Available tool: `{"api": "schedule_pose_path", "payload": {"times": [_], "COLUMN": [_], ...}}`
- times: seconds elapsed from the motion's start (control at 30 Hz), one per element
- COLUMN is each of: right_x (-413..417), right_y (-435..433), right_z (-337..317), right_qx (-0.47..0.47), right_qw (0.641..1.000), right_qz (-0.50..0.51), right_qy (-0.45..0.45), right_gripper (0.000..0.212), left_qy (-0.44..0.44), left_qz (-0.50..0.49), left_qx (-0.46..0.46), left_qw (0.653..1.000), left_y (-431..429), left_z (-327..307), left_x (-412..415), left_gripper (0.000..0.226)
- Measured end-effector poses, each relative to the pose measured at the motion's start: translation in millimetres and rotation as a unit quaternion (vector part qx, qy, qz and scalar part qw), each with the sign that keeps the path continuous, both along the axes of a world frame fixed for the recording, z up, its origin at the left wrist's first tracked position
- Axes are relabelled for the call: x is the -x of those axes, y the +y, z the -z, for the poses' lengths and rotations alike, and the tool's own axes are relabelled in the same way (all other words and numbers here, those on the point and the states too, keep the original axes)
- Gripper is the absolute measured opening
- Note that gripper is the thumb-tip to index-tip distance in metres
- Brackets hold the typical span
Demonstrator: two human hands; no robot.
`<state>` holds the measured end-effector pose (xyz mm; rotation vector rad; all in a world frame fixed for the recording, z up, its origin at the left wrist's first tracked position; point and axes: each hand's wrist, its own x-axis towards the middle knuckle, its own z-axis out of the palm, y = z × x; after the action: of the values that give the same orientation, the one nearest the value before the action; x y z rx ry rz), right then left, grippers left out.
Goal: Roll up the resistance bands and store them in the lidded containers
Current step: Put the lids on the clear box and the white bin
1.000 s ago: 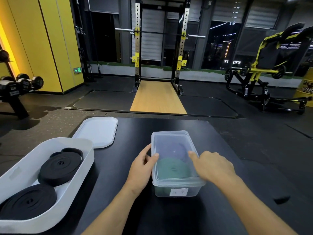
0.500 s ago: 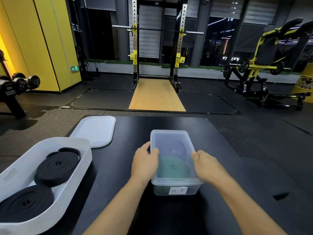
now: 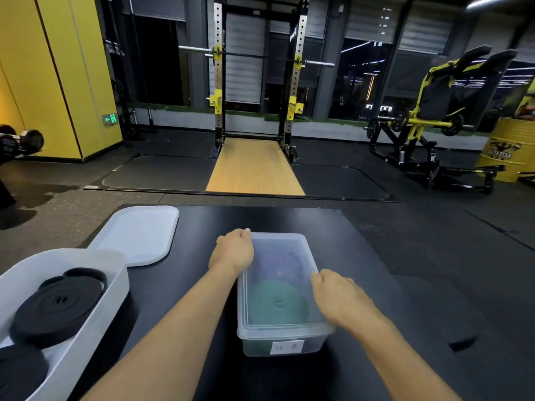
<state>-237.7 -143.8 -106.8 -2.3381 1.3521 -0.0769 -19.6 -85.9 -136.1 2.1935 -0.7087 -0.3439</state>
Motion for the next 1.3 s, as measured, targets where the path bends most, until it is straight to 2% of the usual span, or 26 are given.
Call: {"api": "schedule_pose_path", "payload": {"times": [0.13,0.4,0.53,0.63,0.73,0.8,0.93,1.0,1.13,1.3], "right_x": [-22.1,-78.6,-89.4,-85.7,-81.8,-80.4,-80.3,-77.3,-47.2,-24.5], "right_y": [-8.9,-62.1,-76.5,-76.0,-74.9,-72.3,-65.8,-62.9,-45.8,-25.8], "right_z": [-16.5,-0.8,4.0,10.2,17.6,17.5,9.0,6.2,13.9,27.5], "right_qx": [0.003,-0.048,-0.044,-0.084,-0.153,-0.155,-0.110,-0.084,-0.035,0.003], "right_qw": [1.000,0.996,0.991,0.974,0.945,0.938,0.954,0.973,0.997,0.994], "right_qz": [0.012,0.023,0.002,0.019,0.053,0.069,0.083,0.070,0.029,0.052], "right_qy": [0.023,-0.072,-0.128,-0.208,-0.284,-0.303,-0.266,-0.202,-0.067,-0.101], "right_gripper": [0.050,0.069,0.044,0.044,0.044,0.045,0.048,0.037,0.048,0.041], "left_qy": [-0.024,-0.037,-0.031,-0.027,-0.010,0.004,0.045,0.055,0.048,0.039], "left_qz": [-0.061,-0.066,-0.061,-0.057,-0.058,-0.062,-0.079,-0.084,-0.093,-0.036], "left_qx": [0.016,0.032,0.034,0.043,0.065,0.079,0.105,0.114,0.114,0.031], "left_qw": [0.998,0.997,0.997,0.997,0.996,0.995,0.990,0.988,0.988,0.998], "left_y": [-7.5,-8.8,-8.8,-7.3,-7.0,-6.3,-5.7,-5.0,-2.6,11.5], "left_z": [7.5,10.9,9.9,6.1,6.9,9.4,14.3,12.1,3.6,-1.3], "left_x": [-2.2,-4.0,-4.9,-2.7,-0.6,-0.1,1.0,3.2,7.0,21.9], "left_gripper": [0.040,0.035,0.031,0.036,0.031,0.029,0.026,0.027,0.032,0.036]}}
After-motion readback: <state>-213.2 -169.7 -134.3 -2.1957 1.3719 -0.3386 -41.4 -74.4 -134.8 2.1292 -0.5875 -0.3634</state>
